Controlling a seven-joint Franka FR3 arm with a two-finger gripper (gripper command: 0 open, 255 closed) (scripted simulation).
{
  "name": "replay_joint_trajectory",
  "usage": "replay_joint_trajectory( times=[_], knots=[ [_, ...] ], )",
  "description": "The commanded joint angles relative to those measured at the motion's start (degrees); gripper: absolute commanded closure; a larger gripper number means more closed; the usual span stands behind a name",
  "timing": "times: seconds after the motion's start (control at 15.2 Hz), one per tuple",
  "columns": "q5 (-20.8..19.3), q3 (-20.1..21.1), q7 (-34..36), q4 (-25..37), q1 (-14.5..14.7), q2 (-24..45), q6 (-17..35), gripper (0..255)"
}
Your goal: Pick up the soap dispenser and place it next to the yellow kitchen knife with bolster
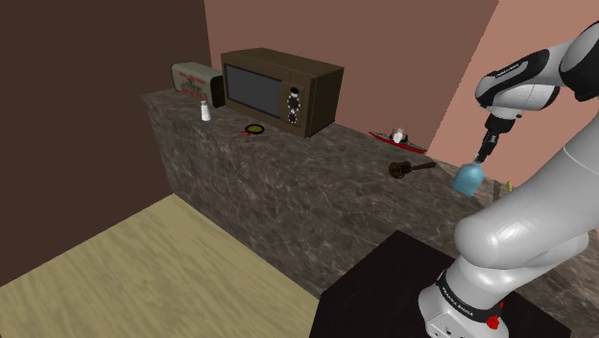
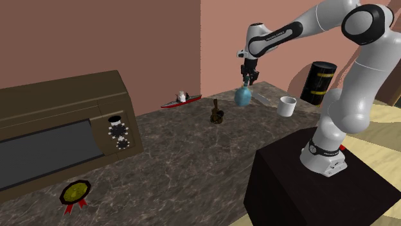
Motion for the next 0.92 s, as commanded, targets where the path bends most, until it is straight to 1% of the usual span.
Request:
replay_joint_trajectory(
  times=[0.0, 0.4, 0.46, 0.79, 0.86],
  knots=[
    [0.08, -0.06, -0.06, -0.32, -0.02, 0.17, 0.53, 255],
    [0.09, -0.06, -0.06, -0.32, -0.02, 0.17, 0.53, 255],
    [0.09, -0.06, -0.06, -0.32, -0.02, 0.17, 0.53, 0],
    [0.09, -0.06, -0.06, -0.32, -0.02, 0.17, 0.53, 0],
    [-0.5, 0.24, 0.4, 0.73, 0.05, -0.91, -1.45, 0]
  ],
)
